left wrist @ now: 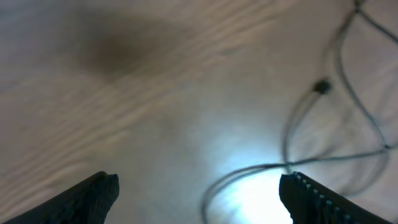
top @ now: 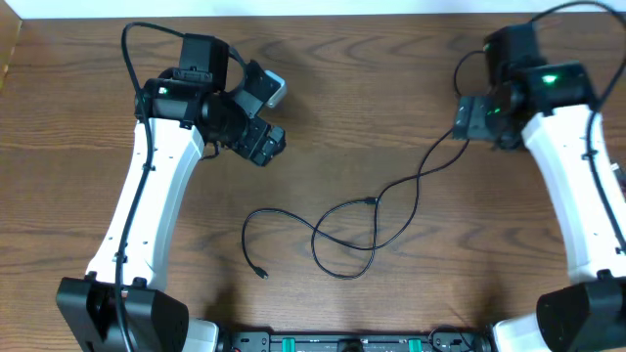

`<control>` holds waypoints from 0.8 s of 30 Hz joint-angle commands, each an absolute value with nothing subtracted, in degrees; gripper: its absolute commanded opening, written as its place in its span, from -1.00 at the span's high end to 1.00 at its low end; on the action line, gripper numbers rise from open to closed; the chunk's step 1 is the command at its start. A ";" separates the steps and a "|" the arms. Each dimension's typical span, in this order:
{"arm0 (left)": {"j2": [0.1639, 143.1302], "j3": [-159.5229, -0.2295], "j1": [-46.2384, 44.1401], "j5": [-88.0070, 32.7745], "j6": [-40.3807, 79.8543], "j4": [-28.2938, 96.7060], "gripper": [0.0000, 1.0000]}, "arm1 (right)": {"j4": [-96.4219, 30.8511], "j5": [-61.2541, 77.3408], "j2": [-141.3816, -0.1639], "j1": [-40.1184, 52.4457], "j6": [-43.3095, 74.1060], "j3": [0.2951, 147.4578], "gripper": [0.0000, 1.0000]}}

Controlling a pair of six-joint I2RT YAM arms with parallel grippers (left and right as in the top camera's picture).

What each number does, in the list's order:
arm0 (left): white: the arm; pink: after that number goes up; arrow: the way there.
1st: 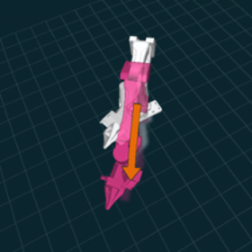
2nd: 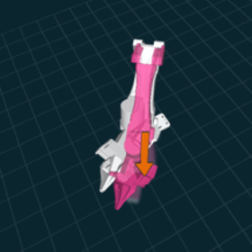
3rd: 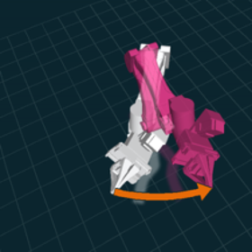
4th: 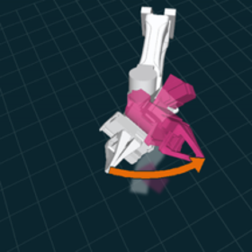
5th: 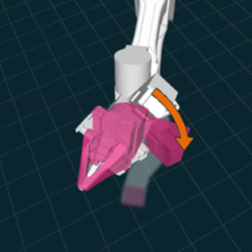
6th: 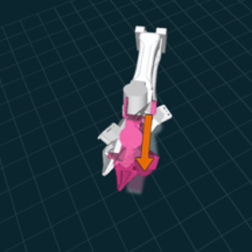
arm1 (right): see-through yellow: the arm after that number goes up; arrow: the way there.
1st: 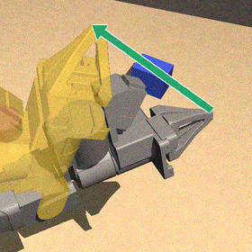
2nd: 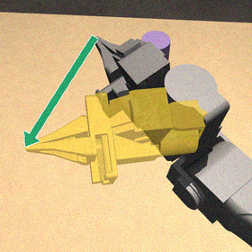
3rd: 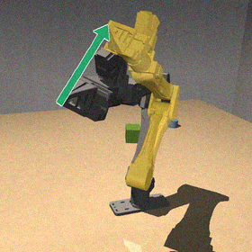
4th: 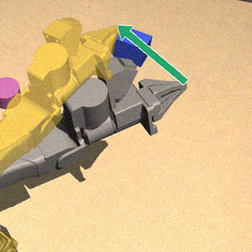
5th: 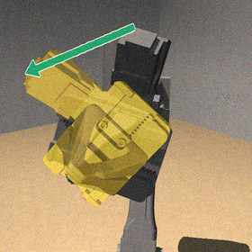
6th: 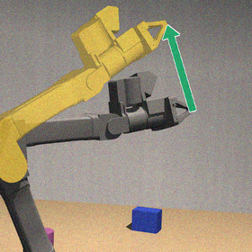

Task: Untangle cables
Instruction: 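Lower the right gripper onto the remaining black cable loop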

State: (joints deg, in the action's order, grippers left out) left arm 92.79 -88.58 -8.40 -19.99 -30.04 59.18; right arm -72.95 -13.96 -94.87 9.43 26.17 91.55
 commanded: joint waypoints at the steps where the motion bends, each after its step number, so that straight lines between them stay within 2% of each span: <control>1: 92.49 -88.33 -8.03 -11.40 -30.39 57.12 -0.75 | -69.95 -15.94 -95.15 13.76 40.93 85.62 -0.99; 9: 92.47 -88.33 -8.05 -9.78 -30.41 53.30 -0.76 | -48.62 -16.34 -95.15 27.20 64.60 70.57 -0.99; 14: 92.47 -88.33 -8.05 -9.82 -30.39 53.67 -0.77 | -35.97 -12.08 -95.15 30.06 68.25 65.84 -0.99; 21: 92.47 -88.33 -8.05 -10.04 -30.17 53.74 -0.77 | -40.91 -11.86 -95.15 30.11 92.36 62.85 -0.98; 24: 92.47 -88.33 -8.05 -10.04 -30.17 54.17 -0.77 | -41.65 -13.52 -95.15 30.00 94.56 61.08 -0.99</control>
